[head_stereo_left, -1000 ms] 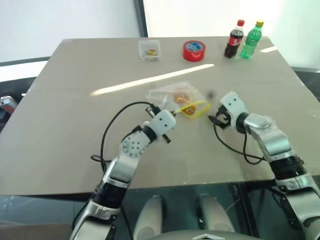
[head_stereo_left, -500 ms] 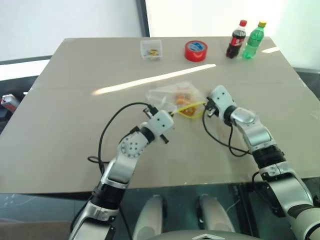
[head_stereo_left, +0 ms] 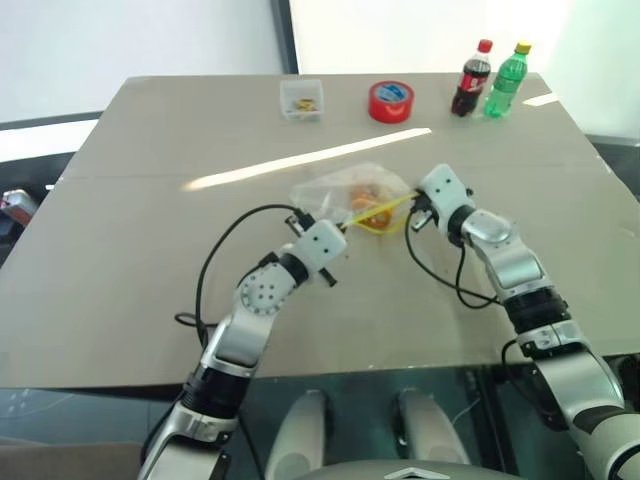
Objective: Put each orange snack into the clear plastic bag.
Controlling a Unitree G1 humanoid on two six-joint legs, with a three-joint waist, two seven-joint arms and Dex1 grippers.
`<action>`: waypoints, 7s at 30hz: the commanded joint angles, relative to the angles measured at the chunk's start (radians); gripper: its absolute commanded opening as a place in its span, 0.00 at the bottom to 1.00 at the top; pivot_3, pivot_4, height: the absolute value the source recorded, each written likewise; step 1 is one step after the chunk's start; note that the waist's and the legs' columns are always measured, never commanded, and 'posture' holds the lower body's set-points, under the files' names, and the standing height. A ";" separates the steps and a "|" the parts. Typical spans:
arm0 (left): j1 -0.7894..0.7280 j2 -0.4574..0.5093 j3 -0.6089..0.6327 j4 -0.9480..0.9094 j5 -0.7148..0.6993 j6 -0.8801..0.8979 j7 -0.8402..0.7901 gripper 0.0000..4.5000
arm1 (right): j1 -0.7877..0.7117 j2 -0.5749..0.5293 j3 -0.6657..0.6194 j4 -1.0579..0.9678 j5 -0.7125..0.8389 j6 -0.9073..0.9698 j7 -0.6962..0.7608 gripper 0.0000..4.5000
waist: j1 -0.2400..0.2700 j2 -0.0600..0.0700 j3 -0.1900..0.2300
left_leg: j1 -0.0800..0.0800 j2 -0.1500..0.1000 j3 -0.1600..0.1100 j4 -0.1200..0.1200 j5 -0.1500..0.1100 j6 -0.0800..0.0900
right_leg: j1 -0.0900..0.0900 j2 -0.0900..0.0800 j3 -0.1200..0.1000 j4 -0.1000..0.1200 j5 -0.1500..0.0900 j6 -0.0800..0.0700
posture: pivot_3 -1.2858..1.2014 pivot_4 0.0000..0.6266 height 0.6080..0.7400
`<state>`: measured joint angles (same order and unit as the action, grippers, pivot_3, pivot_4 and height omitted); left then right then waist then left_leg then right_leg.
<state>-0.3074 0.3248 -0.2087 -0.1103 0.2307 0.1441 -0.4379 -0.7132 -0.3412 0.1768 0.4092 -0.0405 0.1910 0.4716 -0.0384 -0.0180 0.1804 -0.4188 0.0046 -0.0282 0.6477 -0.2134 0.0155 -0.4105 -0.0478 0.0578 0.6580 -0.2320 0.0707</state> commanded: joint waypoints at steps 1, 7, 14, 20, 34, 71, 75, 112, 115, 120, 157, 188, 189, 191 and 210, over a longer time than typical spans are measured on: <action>-0.005 0.001 0.003 -0.033 -0.007 -0.019 0.005 0.00 | -0.025 -0.005 -0.029 -0.038 -0.004 -0.008 -0.009 0.01 | 0.000 0.000 0.000 | 0.000 0.000 0.000 0.000 0.000 0.000 | 0.000 0.000 0.000 0.000 0.000 0.000 | 0.52 0.24 1.00; -0.007 0.000 0.001 -0.026 -0.006 -0.023 0.005 0.00 | -0.023 -0.006 -0.030 -0.035 -0.004 -0.013 -0.002 0.01 | 0.000 0.000 0.000 | 0.000 0.000 0.000 0.000 0.000 0.000 | 0.000 0.000 0.000 0.000 0.000 0.000 | 0.52 0.24 1.00; -0.032 0.013 0.014 -0.043 -0.009 -0.013 -0.005 0.00 | -0.015 -0.046 -0.039 -0.104 -0.007 0.014 0.025 0.01 | 0.000 0.000 0.000 | 0.000 0.000 0.000 0.000 0.000 0.000 | 0.000 0.000 0.000 0.000 0.000 0.000 | 0.52 0.24 1.00; -0.139 0.045 0.053 -0.123 -0.051 0.113 -0.070 0.00 | -0.072 -0.179 -0.078 -0.278 0.037 0.147 0.146 0.01 | 0.004 0.000 0.001 | -0.002 0.000 -0.001 0.001 0.000 0.000 | 0.000 0.000 -0.002 0.000 0.000 0.000 | 0.52 0.24 1.00; -0.232 0.111 0.002 -0.176 -0.142 0.352 -0.208 0.00 | -0.102 -0.385 -0.035 -0.520 0.084 0.426 0.349 0.27 | 0.002 0.001 0.001 | -0.003 0.000 -0.002 0.000 0.000 0.000 | -0.001 0.000 -0.002 -0.002 0.000 0.000 | 0.52 0.24 1.00; -0.142 0.255 -0.047 -0.193 -0.106 0.265 -0.251 0.91 | 0.087 -0.328 -0.077 -0.823 0.253 0.428 0.315 0.60 | 0.006 0.001 0.001 | -0.004 0.000 -0.004 0.003 0.000 0.000 | -0.001 0.000 -0.004 -0.001 0.000 0.000 | 0.52 0.24 1.00; -0.129 0.270 -0.061 -0.165 -0.086 0.225 -0.256 0.91 | 0.090 -0.326 -0.078 -0.817 0.251 0.421 0.314 0.60 | 0.006 0.001 0.001 | -0.004 0.000 -0.003 0.003 0.000 0.000 | -0.001 0.000 -0.004 -0.001 0.000 0.000 | 0.52 0.24 1.00; -0.129 0.152 -0.092 0.049 -0.049 -0.015 -0.273 0.00 | 0.221 -0.354 -0.034 -0.982 0.245 0.488 0.268 0.60 | 0.024 0.001 0.000 | -0.004 0.000 -0.003 0.004 0.000 0.000 | 0.000 0.000 -0.004 0.000 0.000 0.000 | 0.52 0.24 1.00; -0.114 0.163 -0.090 -0.035 -0.054 0.061 -0.302 0.00 | 0.277 -0.375 0.024 -1.008 0.185 0.451 0.257 0.60 | 0.024 0.001 0.000 | -0.005 0.000 -0.004 0.004 0.000 0.000 | 0.000 0.000 -0.004 0.000 0.000 0.000 | 0.52 0.24 1.00; -0.105 0.162 -0.084 -0.175 -0.071 0.208 -0.324 0.00 | 0.328 -0.373 0.130 -1.034 0.067 0.374 0.221 0.60 | 0.021 0.001 0.000 | -0.004 0.000 -0.004 0.004 0.000 0.000 | 0.000 0.000 -0.004 0.000 0.000 0.000 | 0.52 0.24 1.00; -0.146 0.284 -0.170 -0.290 0.089 0.135 -0.350 0.00 | 0.244 -0.207 0.253 -0.785 -0.285 -0.090 0.247 0.60 | 0.023 0.001 0.000 | -0.004 0.000 -0.003 0.004 0.000 0.000 | 0.000 0.000 -0.004 0.000 0.000 0.000 | 0.52 0.24 1.00; -0.120 0.279 -0.122 -0.257 0.134 0.161 -0.300 0.00 | 0.313 -0.223 0.175 -0.801 -0.332 -0.035 0.247 0.01 | 0.023 0.001 0.000 | -0.003 0.000 -0.003 0.004 0.000 0.000 | 0.000 0.000 -0.004 0.000 0.000 0.000 | 0.52 0.24 1.00; -0.119 0.279 -0.118 -0.256 0.136 0.167 -0.295 0.00 | 0.317 -0.226 0.170 -0.803 -0.337 -0.024 0.244 0.01 | 0.024 0.001 0.000 | -0.003 0.000 -0.003 0.004 0.000 0.000 | 0.000 0.000 -0.004 0.001 0.000 0.000 | 0.52 0.24 1.00; -0.119 0.278 -0.113 -0.253 0.143 0.182 -0.286 0.00 | 0.329 -0.233 0.161 -0.811 -0.346 0.000 0.242 0.01 | 0.023 0.001 0.000 | -0.003 0.000 -0.003 0.005 0.000 0.000 | 0.000 0.000 -0.004 0.001 0.000 0.000 | 0.52 0.24 1.00; -0.102 0.291 -0.117 -0.258 0.182 0.293 -0.263 0.00 | 0.388 -0.246 0.167 -0.891 -0.344 0.118 0.235 0.01 | 0.023 0.001 0.000 | -0.003 0.000 -0.003 0.005 0.000 0.000 | 0.000 0.000 -0.004 0.001 0.000 0.000 | 0.52 0.24 1.00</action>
<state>-0.4159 0.5845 -0.3938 -0.3671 0.3623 0.3890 -0.7345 -0.3392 -0.5549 0.4109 -0.4586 -0.3612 0.2840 0.7138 -0.0153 -0.0172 0.1807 -0.4221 0.0045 -0.0313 0.6525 -0.2134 0.0156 -0.4107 -0.0473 0.0536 0.6589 -0.2324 0.0709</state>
